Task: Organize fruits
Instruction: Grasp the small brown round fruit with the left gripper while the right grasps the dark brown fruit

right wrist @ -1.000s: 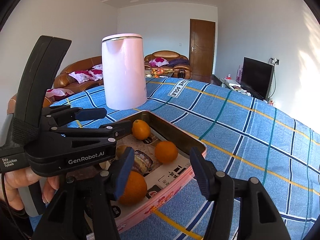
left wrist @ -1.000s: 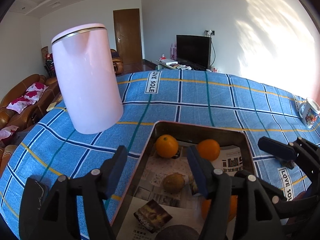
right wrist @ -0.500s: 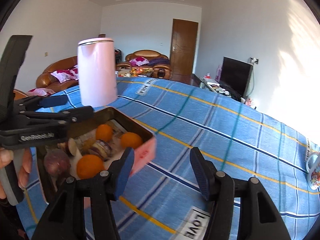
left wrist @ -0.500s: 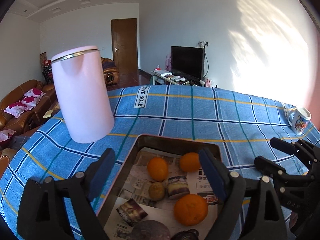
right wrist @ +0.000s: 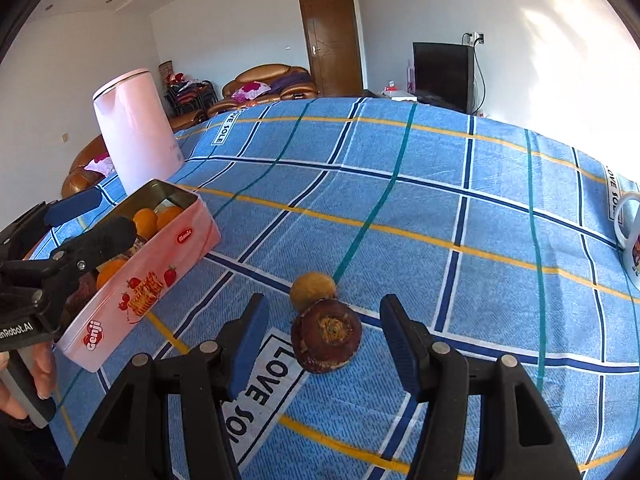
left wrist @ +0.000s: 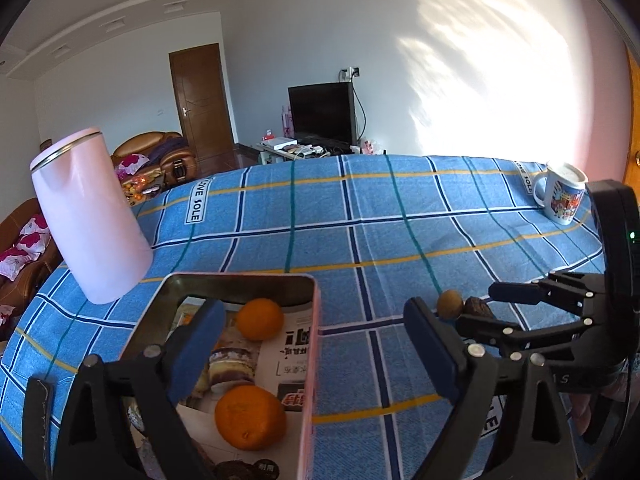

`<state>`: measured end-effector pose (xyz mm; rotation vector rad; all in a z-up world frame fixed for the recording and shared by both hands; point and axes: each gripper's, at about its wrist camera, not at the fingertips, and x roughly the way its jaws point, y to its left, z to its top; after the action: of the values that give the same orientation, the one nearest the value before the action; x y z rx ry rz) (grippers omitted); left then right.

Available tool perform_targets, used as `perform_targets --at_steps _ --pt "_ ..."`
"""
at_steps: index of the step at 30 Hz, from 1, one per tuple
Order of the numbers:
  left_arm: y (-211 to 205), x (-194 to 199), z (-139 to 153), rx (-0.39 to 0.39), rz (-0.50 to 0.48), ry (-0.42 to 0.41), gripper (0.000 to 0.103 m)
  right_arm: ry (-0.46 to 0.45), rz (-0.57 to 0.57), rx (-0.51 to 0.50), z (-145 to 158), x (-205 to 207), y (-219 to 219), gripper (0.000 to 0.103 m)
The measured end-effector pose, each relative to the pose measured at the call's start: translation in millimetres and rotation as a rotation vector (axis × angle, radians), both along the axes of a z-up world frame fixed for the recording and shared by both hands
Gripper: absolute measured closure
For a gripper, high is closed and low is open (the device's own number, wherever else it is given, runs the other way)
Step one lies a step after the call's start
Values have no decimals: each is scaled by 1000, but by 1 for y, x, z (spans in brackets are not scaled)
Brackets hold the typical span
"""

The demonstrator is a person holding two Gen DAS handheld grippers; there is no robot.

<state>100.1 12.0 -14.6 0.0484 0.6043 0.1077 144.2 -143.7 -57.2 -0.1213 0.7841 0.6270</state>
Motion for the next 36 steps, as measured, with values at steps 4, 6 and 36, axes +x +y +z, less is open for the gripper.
perform_targets --at_steps 4,6,36 --pt "-7 7 -3 -7 -16 22 10 62 12 -22 -10 5 5 58" --pt "-13 9 -4 -11 -27 31 10 67 1 -19 -10 5 3 62" --pt "-82 89 -58 -130 -246 292 74 -26 -256 56 6 17 -60 62"
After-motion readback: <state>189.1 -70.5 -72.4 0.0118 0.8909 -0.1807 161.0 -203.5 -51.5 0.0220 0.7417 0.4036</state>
